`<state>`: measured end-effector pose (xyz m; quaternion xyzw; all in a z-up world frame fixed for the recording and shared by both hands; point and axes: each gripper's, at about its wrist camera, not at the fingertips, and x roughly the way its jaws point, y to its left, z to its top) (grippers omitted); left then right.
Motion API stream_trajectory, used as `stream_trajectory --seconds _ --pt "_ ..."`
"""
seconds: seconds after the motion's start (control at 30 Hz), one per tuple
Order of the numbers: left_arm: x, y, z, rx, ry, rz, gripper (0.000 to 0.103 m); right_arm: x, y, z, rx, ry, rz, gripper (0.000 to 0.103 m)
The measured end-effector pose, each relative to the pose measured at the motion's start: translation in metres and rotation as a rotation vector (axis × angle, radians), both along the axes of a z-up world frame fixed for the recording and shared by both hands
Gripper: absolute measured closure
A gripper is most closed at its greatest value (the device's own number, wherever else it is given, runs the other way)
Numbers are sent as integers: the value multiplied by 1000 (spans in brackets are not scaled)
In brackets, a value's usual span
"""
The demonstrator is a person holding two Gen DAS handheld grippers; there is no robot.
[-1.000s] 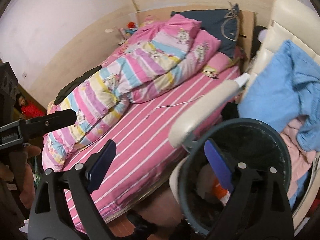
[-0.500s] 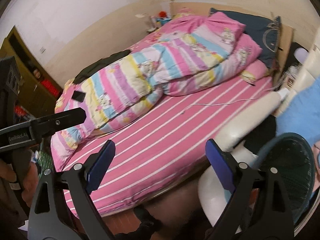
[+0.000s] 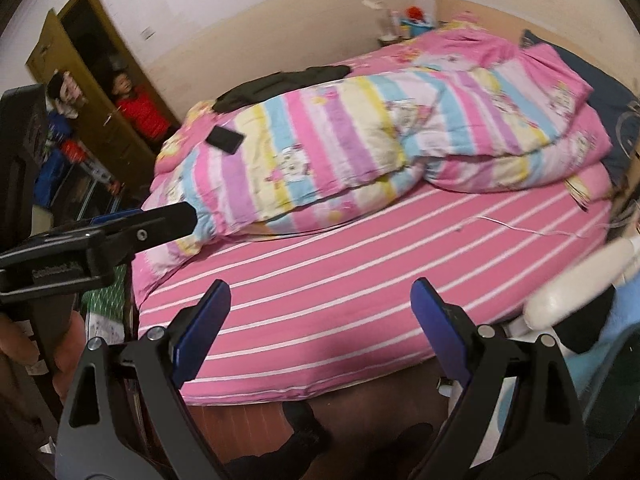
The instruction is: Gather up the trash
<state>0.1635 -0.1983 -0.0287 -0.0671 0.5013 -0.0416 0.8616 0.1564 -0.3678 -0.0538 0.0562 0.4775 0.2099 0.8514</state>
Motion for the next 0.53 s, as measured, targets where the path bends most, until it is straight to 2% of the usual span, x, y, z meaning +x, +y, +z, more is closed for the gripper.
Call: stream_trajectory --seconds 0.3,0.4,0.53 --pt "-8 60 -4 34 -8 45 5 9 72 1 -12 -8 78 13" --pt "-5 78 -7 4 8 32 5 10 89 0 -18 -7 87 13" --pt "-4 101 -12 2 14 27 5 9 113 -2 -31 0 95 13"
